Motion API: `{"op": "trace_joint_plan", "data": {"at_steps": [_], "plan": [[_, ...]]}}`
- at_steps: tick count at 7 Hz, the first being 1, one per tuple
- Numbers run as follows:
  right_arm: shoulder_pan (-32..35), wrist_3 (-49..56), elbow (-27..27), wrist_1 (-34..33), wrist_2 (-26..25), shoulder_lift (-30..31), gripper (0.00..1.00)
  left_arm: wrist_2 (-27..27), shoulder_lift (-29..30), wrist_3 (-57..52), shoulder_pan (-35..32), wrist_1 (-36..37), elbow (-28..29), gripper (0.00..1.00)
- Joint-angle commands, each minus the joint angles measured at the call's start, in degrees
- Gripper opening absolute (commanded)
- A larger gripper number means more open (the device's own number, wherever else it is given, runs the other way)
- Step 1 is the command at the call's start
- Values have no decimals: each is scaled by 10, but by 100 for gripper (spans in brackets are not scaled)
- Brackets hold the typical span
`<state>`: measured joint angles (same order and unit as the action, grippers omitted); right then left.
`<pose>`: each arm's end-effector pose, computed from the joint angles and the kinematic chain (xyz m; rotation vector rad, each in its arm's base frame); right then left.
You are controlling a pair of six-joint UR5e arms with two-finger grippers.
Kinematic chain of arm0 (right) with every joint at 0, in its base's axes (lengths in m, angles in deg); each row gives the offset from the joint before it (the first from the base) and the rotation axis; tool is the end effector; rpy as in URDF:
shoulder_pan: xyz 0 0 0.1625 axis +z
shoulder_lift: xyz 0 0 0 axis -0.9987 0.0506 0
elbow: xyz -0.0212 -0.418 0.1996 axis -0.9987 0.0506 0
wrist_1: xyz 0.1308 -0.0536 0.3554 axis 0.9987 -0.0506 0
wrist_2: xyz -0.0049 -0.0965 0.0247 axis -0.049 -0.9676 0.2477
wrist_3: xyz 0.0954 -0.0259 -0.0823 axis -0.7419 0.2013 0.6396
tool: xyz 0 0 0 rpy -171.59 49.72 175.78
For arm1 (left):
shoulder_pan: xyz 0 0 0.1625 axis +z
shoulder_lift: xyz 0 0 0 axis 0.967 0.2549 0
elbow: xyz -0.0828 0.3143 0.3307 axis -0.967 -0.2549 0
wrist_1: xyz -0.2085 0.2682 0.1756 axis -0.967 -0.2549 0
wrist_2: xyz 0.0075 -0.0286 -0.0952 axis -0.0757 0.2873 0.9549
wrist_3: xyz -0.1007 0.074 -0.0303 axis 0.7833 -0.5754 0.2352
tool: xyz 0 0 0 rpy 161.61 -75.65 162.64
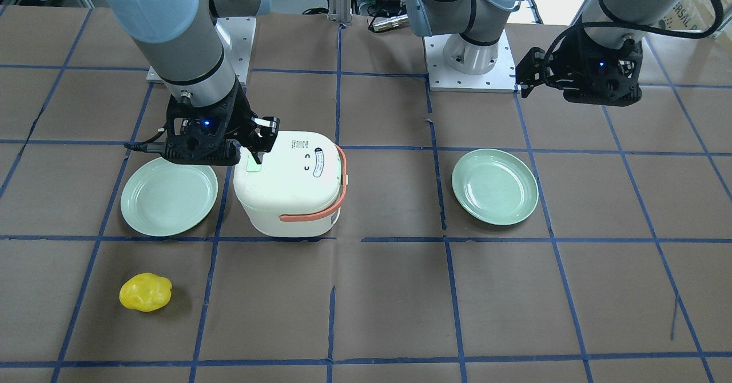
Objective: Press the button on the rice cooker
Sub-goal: 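Move the right gripper over the rice cooker's green button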
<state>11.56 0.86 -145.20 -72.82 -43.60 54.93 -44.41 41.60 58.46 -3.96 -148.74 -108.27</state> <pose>0.2221 -0.4972 0.4378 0.0629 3.0609 0.1048 -0.0395 -0.4225 0.4857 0.1607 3.0506 0.3367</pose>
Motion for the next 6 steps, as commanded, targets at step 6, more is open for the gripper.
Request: {"op": "trace_joint_plan", "data": {"at_steps": [6], "plan": [[-3, 14, -66, -74, 0, -7, 15, 0, 0, 0, 0, 0, 0, 100]]}}
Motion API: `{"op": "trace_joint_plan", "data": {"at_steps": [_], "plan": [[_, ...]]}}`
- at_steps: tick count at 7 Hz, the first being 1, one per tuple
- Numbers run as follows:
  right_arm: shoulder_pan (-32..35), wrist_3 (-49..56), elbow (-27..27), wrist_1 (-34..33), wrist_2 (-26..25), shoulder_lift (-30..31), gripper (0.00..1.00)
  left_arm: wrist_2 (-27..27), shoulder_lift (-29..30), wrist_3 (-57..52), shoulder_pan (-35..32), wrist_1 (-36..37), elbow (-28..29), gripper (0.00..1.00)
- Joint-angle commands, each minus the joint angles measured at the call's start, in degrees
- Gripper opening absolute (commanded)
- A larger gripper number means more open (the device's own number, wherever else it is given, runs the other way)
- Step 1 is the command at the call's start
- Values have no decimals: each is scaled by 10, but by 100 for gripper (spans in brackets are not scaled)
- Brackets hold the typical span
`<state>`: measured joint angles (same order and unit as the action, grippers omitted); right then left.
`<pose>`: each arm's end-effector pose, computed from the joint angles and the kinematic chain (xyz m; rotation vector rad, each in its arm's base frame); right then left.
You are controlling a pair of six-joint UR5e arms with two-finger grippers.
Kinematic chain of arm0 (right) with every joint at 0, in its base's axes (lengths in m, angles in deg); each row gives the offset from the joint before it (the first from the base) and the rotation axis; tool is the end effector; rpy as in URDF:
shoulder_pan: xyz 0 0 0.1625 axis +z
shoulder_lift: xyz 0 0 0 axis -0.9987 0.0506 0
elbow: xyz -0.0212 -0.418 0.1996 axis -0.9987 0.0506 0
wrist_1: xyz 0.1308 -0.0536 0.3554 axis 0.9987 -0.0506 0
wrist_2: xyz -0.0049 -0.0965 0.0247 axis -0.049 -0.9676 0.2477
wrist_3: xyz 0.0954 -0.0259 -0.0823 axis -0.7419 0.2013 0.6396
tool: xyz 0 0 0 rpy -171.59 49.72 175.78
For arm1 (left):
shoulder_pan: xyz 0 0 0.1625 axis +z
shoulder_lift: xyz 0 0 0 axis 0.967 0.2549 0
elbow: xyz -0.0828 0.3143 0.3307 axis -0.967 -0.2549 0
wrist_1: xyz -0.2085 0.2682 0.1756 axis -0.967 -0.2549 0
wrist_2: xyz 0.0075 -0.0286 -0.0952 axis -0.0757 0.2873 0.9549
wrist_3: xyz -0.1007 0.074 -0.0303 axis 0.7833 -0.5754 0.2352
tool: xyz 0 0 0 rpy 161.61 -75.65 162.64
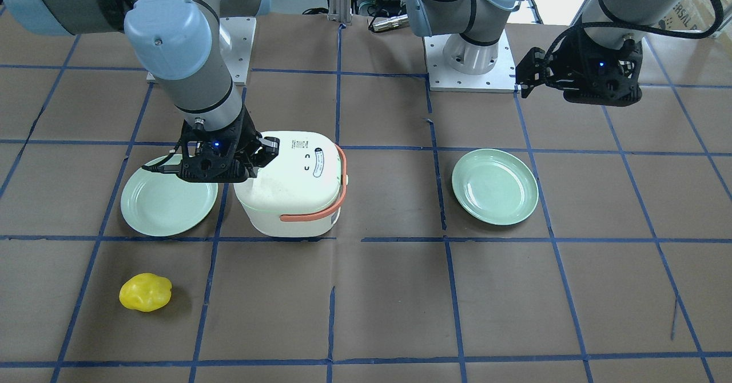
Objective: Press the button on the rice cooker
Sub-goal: 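Lower the closed right gripper to press the green button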
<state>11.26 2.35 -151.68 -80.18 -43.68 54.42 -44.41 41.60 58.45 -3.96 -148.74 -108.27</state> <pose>0.2188 -0.4948 0.3948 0.0306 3.0611 0.0928 -0.0395 -0.4225 0.4857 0.1610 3.0506 0.3367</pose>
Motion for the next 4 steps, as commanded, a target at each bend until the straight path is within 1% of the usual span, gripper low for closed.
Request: {"op": "trace_joint_plan", "data": {"at_steps": [1, 4], "plan": [[0, -1, -1, 9, -1, -2, 15, 0, 0, 0, 0, 0, 0, 100], [-1, -5, -37, 3, -3, 8, 14, 0, 0, 0, 0, 0, 0, 100]]}}
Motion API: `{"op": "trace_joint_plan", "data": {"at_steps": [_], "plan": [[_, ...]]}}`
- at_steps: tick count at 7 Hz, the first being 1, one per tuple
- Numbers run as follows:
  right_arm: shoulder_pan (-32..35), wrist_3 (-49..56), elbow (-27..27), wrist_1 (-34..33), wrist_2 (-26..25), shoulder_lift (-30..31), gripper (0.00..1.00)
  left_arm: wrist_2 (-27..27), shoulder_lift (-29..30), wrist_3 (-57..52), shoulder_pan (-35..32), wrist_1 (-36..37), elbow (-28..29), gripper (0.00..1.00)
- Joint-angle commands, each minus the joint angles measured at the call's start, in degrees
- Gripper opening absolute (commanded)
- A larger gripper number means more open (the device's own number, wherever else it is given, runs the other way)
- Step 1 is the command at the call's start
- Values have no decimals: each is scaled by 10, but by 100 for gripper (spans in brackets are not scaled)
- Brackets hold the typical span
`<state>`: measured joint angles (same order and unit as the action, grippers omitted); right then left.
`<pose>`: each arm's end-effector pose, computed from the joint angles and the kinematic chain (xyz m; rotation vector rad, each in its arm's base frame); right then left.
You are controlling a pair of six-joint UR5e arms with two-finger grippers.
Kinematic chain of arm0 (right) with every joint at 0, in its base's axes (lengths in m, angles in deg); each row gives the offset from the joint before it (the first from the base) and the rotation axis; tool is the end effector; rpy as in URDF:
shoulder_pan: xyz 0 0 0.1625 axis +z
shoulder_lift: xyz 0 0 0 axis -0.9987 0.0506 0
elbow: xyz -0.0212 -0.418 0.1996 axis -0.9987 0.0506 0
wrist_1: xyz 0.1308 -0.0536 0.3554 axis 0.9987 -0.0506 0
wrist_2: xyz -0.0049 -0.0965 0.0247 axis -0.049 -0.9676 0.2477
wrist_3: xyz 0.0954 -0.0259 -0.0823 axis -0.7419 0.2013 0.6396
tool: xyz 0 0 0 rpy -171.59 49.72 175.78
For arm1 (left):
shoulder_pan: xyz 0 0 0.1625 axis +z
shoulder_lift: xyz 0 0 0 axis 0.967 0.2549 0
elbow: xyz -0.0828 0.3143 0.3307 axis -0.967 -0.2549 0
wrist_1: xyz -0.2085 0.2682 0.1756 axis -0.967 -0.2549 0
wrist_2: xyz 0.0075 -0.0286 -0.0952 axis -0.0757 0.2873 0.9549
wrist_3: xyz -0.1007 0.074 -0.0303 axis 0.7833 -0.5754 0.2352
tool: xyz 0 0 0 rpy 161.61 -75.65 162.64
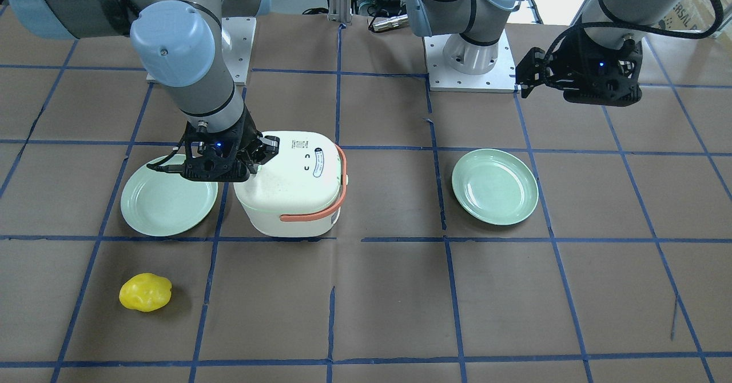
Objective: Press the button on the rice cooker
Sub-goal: 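Lower the closed right gripper to press the green button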
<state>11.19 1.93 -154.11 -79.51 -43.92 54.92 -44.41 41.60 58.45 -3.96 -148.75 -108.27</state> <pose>0.2157 -0.4819 0.3797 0.0466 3.0695 0.1613 -0.0395 -0.4225 0.4857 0.1610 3.0507 0.3370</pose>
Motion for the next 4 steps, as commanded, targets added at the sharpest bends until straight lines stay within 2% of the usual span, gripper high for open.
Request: {"op": "trace_joint_plan", "data": {"at_steps": [1, 4], "plan": [[0, 0, -14, -3, -1, 3, 14, 0, 0, 0, 0, 0, 0, 100], [0, -13, 7, 11, -6, 4, 14, 0, 0, 0, 0, 0, 0, 100]]}}
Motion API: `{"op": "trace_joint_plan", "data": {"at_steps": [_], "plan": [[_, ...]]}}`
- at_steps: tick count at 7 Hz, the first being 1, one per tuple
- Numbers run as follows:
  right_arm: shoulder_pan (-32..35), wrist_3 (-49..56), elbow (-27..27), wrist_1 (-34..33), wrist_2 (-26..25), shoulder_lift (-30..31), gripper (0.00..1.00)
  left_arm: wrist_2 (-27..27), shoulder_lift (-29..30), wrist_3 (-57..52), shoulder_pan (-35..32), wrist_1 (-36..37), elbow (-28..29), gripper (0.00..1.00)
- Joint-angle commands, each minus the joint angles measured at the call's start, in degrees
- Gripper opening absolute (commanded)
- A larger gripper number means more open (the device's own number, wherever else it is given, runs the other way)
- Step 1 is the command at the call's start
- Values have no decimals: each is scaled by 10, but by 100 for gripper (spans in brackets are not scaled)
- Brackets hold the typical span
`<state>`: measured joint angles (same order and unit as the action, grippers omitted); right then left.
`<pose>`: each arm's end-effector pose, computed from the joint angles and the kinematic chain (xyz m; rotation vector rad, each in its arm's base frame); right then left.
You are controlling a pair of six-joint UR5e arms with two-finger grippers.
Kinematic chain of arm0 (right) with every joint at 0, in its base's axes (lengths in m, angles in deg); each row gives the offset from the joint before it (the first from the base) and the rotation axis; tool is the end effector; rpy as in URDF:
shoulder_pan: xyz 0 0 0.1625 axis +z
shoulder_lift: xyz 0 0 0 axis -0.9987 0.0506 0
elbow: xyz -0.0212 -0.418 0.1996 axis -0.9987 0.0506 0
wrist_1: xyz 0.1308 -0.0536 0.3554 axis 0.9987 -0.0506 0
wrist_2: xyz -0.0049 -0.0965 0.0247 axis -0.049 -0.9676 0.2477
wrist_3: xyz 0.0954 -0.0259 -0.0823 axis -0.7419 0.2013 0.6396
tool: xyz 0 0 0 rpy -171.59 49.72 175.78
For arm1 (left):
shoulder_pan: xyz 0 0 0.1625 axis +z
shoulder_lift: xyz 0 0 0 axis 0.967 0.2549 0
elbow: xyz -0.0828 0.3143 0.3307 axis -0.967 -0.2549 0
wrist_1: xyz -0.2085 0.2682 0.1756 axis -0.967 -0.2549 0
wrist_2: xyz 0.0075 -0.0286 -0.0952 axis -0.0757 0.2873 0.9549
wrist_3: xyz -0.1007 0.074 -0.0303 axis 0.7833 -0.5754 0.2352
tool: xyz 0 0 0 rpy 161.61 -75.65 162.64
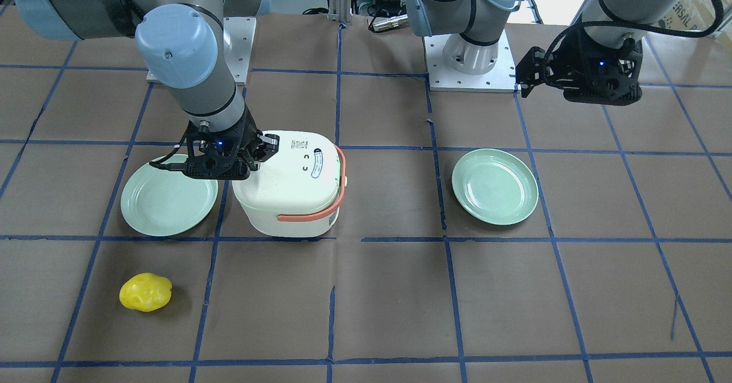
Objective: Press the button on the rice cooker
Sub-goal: 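Lower the closed right gripper to press the green button, then raise the right gripper back away from the opened cooker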
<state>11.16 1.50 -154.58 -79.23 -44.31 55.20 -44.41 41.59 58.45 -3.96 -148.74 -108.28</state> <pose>0.2140 -0.4784 0.3782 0.0590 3.0771 0.1729 -0.0396 -0.4225 0.4857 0.1610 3.0506 0.3367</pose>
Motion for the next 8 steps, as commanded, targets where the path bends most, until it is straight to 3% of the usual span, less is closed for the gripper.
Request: {"op": "trace_joint_plan", "data": {"at_steps": [1, 2, 3, 4, 6, 8], "plan": [[1, -27, 49, 57, -2, 7, 19, 0, 0, 0, 0, 0, 0, 100], [1, -36, 121, 122, -21, 7, 46, 0, 0, 0, 0, 0, 0, 100], [-6, -27, 172, 134, -71, -3, 91, 0, 0, 0, 0, 0, 0, 100], [-20, 1, 186, 130, -75, -10, 99, 0, 0, 0, 0, 0, 0, 100], [-78, 98, 183, 133, -36, 2, 100, 0, -1, 0, 0, 0, 0, 100], [-78, 95, 174, 135, -22, 6, 100, 0, 0, 0, 0, 0, 0, 100]]}}
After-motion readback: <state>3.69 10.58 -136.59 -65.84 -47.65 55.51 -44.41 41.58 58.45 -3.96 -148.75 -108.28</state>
